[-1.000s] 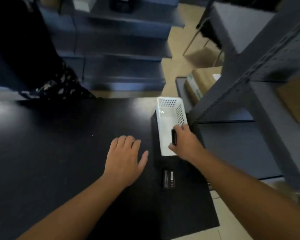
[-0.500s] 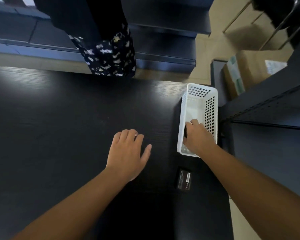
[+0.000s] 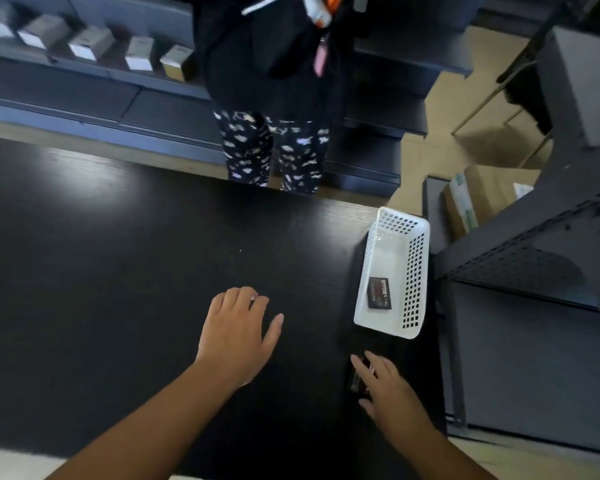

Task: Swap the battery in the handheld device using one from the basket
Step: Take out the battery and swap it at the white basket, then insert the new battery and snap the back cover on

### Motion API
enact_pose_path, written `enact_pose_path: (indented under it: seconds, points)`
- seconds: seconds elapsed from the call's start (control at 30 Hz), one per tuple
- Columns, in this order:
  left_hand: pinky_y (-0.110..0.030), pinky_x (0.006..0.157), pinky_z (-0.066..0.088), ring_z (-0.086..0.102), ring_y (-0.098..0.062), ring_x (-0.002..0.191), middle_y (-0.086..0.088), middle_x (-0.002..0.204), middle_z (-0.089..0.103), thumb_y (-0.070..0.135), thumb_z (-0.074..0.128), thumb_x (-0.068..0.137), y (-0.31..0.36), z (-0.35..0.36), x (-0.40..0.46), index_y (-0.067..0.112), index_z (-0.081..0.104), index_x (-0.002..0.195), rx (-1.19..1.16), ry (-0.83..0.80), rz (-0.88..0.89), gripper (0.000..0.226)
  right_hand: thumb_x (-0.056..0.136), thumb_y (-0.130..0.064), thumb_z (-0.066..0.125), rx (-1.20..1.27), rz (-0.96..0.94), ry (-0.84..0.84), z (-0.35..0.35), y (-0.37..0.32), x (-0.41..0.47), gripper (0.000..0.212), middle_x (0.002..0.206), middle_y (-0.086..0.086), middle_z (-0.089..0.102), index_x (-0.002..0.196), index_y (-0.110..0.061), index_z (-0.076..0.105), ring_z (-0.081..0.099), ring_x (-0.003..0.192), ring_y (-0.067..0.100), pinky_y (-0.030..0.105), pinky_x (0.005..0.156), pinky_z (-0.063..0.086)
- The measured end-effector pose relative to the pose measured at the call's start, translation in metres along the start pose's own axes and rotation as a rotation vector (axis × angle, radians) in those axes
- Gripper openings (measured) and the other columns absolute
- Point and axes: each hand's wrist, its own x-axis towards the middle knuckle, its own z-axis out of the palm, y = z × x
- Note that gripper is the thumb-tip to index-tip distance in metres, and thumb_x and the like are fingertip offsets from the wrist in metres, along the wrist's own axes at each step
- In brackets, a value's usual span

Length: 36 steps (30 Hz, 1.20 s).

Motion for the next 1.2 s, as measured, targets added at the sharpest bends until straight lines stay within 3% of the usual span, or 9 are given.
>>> enact_pose_path:
  seconds: [0.1,0.23,0.4,0.6,0.73,1.03,1.2]
  points:
    - [-0.045,0.096,0.054,0.066,-0.027,0.104,-0.005,0.111,0.071,0.055,0.034,0.097,-0.01,0.002,-0.031,0.015,0.073,0.115,0.011,0.018,-0.039,0.059,0.095,-0.035,0.07,-0.032,-0.016,0.028,-0.003,-0.003,-0.001,0.076,0.159,0.008,0.039,0.16,-0.021,0.032,0.038,0.143,0.026,0.033,0.109,0.045]
    - [-0.044,0.099,0.053,0.065,-0.025,0.108,-0.002,0.115,0.07,0.058,0.03,0.097,-0.023,-0.007,-0.074,0.019,0.072,0.121,0.064,-0.011,-0.047,0.063,0.092,-0.036,0.066,-0.05,-0.082,0.036,-0.039,-0.03,-0.013,0.076,0.148,0.004,0.038,0.159,-0.023,0.031,0.036,0.135,0.021,0.027,0.1,0.047]
    - [-0.043,0.099,0.054,0.066,-0.024,0.108,0.0,0.115,0.072,0.06,0.03,0.097,-0.053,-0.037,-0.115,0.021,0.072,0.121,0.082,0.06,-0.132,0.062,0.091,-0.031,0.067,-0.174,-0.339,0.087,-0.125,-0.129,-0.031,0.066,0.146,0.011,0.034,0.15,-0.019,0.04,0.038,0.132,0.027,0.035,0.098,0.051]
    - [-0.042,0.107,0.048,0.062,-0.02,0.118,0.004,0.123,0.069,0.062,0.036,0.098,-0.119,-0.057,-0.167,0.026,0.068,0.128,-0.032,0.15,-0.312,0.056,0.088,-0.022,0.072,-0.352,-0.577,0.145,-0.182,-0.265,-0.032,0.051,0.131,0.008,0.044,0.134,-0.013,0.051,0.047,0.115,0.025,0.028,0.079,0.047]
    - [-0.041,0.112,0.044,0.059,-0.018,0.123,0.006,0.128,0.066,0.065,0.031,0.098,-0.194,-0.066,-0.216,0.029,0.065,0.131,-0.101,0.188,-0.403,0.059,0.086,-0.026,0.075,-0.416,-0.683,0.176,-0.187,-0.357,-0.025,0.051,0.129,0.004,0.045,0.13,-0.015,0.053,0.048,0.112,0.022,0.034,0.087,0.056]
    - [-0.043,0.109,0.044,0.06,-0.025,0.118,0.001,0.124,0.067,0.066,0.02,0.094,-0.414,-0.084,-0.333,0.022,0.067,0.129,-0.117,0.229,-0.553,0.074,0.087,-0.034,0.072,-0.457,-0.793,0.168,-0.161,-0.595,0.001,0.051,0.129,0.0,0.044,0.132,-0.021,0.053,0.049,0.116,0.016,0.027,0.086,0.054]
    - [-0.043,0.105,0.047,0.063,-0.026,0.114,0.0,0.121,0.069,0.064,0.026,0.096,-0.53,-0.096,-0.374,0.022,0.068,0.126,-0.101,0.267,-0.621,0.067,0.087,-0.037,0.072,-0.446,-0.829,0.157,-0.156,-0.722,0.018,0.052,0.128,0.0,0.044,0.133,-0.021,0.053,0.049,0.115,0.016,0.029,0.088,0.055]
